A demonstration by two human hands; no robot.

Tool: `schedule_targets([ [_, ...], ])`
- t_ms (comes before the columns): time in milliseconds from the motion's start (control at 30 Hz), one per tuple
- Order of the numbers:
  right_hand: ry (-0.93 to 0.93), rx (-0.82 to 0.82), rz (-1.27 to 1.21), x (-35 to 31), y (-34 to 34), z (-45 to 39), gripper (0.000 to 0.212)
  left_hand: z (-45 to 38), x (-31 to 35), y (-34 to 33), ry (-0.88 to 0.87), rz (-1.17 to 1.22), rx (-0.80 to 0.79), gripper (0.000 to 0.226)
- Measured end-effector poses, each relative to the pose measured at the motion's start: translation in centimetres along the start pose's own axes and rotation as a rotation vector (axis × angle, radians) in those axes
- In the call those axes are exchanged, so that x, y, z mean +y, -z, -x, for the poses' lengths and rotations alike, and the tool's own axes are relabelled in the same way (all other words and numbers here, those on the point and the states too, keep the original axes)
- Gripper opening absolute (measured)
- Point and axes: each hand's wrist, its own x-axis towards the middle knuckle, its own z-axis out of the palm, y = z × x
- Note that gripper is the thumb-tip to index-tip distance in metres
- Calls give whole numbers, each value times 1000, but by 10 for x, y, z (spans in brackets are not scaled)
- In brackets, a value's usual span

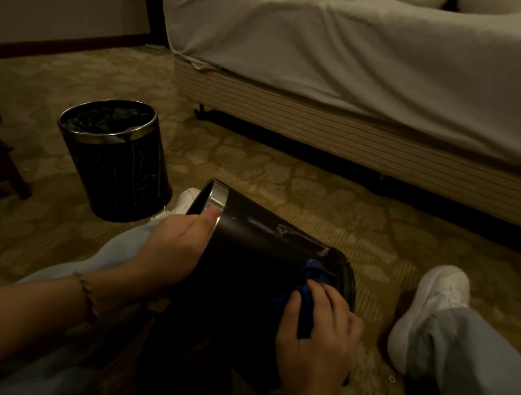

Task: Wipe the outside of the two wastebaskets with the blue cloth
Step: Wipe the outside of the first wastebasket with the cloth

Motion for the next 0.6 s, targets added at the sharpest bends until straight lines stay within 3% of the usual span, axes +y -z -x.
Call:
schedule_targets([
  [133,-67,-2,-39,1,-1,-1,42,0,4,-6,85,280,-42,51],
  [300,26,-59,-104,-4,-4,3,40,5,-1,-19,-77,201,-71,54],
  [433,140,-23,-194,-26,-1,7,36,19,-6,-23,-159,240,-198,42],
  [600,363,-76,-222,-54,6,15,34,32,-11,-27,-222,244,-169,44],
])
